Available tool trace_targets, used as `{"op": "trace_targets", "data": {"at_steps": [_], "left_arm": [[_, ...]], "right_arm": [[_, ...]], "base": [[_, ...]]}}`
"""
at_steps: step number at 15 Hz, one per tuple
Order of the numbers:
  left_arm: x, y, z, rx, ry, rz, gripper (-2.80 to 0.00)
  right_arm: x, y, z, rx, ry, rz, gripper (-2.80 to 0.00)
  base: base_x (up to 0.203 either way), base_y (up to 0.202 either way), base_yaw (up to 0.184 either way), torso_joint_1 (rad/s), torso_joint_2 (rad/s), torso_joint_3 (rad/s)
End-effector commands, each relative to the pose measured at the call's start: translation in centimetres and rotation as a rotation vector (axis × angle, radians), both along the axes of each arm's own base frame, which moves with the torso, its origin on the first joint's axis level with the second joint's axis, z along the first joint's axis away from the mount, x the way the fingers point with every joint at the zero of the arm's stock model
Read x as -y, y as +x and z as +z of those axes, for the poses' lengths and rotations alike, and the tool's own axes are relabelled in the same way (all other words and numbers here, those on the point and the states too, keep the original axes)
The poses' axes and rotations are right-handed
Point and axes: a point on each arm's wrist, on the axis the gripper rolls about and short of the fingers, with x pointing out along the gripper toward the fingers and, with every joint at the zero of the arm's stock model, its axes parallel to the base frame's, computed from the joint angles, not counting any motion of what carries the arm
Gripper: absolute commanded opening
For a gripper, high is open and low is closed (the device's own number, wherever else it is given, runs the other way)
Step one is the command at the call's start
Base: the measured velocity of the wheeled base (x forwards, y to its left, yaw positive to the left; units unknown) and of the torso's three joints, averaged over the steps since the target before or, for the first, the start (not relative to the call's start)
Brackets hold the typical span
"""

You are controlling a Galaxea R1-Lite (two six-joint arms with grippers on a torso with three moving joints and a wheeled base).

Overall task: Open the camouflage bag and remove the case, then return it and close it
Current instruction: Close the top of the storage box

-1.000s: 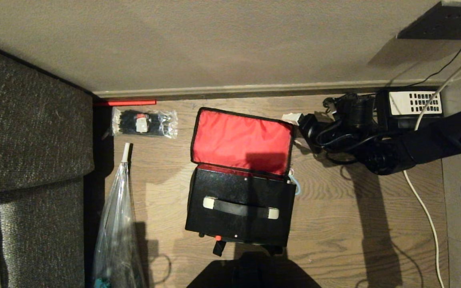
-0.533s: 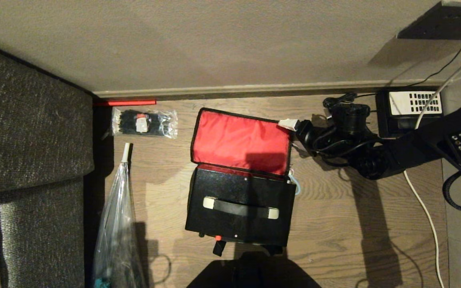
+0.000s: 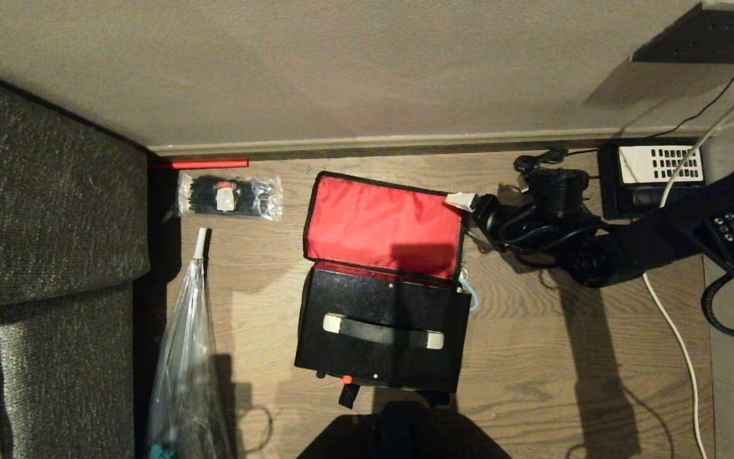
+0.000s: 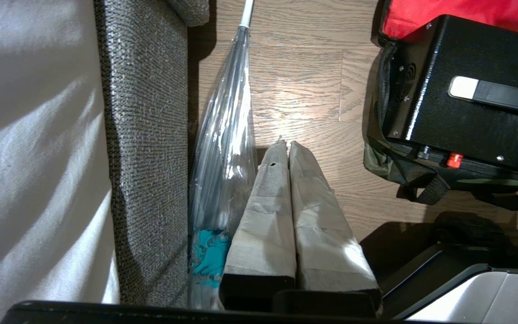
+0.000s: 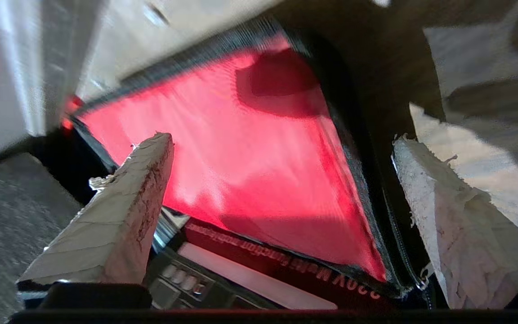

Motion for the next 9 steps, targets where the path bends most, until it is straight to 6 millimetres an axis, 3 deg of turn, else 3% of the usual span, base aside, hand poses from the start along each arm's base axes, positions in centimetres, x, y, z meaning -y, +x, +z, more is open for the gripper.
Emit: {"op": "trace_targets", "data": {"at_steps": [1, 6, 9], "left_arm": [[0.0, 0.0, -0.1, -0.001, 0.0, 0.001, -2.8], [0.0, 0.0, -0.1, -0.001, 0.0, 0.001, -2.8], [0.0, 0.0, -0.1, -0.001, 0.0, 0.001, -2.8]], "right_arm": [[-1.0, 0.2, -1.5, -0.027, -0.003, 0.02, 0.0], [-2.1, 0.6, -2.0, 0.029, 0.022, 0.036, 0.0], [-2.4, 0.0, -0.5, 0.081, 0.048, 0.044, 0.0]], "base": [[0.0, 0.0, 0.0, 0.0, 0.0, 0.0], [0.0, 0.0, 0.0, 0.0, 0.0, 0.0], [0.0, 0.0, 0.0, 0.0, 0.0, 0.0]]}}
